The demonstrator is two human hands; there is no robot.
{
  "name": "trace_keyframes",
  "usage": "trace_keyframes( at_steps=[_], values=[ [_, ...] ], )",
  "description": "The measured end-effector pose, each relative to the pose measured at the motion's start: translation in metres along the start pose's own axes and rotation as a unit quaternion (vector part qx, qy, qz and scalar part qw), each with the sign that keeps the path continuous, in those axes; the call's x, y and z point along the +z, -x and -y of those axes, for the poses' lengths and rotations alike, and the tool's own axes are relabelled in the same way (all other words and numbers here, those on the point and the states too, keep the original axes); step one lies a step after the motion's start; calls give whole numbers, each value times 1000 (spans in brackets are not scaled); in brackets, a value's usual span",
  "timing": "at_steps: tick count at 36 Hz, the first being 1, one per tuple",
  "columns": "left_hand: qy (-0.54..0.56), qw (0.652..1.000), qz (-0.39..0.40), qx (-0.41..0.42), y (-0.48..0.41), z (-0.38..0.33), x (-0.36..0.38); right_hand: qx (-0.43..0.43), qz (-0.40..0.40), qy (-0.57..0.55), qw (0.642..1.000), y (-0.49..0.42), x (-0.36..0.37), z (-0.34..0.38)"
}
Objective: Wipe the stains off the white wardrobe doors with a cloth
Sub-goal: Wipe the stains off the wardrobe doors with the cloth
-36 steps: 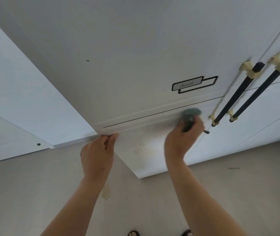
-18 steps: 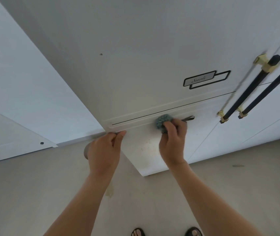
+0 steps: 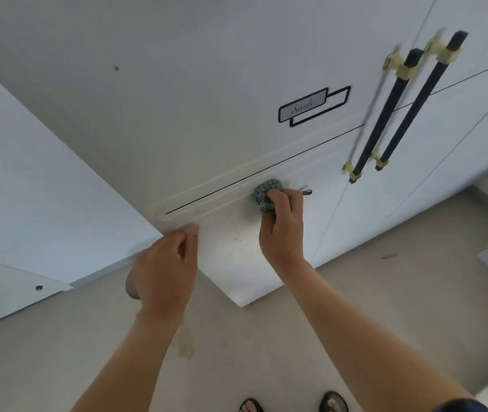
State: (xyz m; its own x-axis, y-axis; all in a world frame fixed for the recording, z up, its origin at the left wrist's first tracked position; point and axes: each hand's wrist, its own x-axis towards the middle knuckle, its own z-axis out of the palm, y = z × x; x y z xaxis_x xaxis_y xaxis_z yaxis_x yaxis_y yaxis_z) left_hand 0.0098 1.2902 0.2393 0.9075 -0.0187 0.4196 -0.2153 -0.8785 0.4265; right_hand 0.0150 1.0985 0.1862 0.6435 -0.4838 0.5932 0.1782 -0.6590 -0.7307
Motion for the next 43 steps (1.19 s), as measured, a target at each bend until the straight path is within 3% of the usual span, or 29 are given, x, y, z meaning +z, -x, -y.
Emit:
trace_keyframes(
  at_steps=[3, 7, 15, 25, 31, 38, 43],
  values=[
    [14, 988, -67, 141, 8, -1, 8, -17, -18, 1, 1000, 0, 1, 0],
    [44, 960, -129, 244, 17, 14, 34, -76, -53, -16, 996, -1, 4, -13],
    [19, 912, -252, 323, 26, 39, 99, -176, -135, -66, 973, -2, 23, -44],
    [-85, 854, -409, 311, 1, 40, 168, -227, -188, -84, 952, -4, 38, -58],
    [-138, 842, -429, 297, -3, 43, 175, -226, -185, -89, 952, -4, 37, -51],
    [-181, 840, -422, 291, -1, 39, 175, -259, -137, -87, 952, 3, 28, -73],
    [-198, 843, -413, 283, -2, 39, 179, -357, -17, -7, 934, 29, 27, -104]
  ],
)
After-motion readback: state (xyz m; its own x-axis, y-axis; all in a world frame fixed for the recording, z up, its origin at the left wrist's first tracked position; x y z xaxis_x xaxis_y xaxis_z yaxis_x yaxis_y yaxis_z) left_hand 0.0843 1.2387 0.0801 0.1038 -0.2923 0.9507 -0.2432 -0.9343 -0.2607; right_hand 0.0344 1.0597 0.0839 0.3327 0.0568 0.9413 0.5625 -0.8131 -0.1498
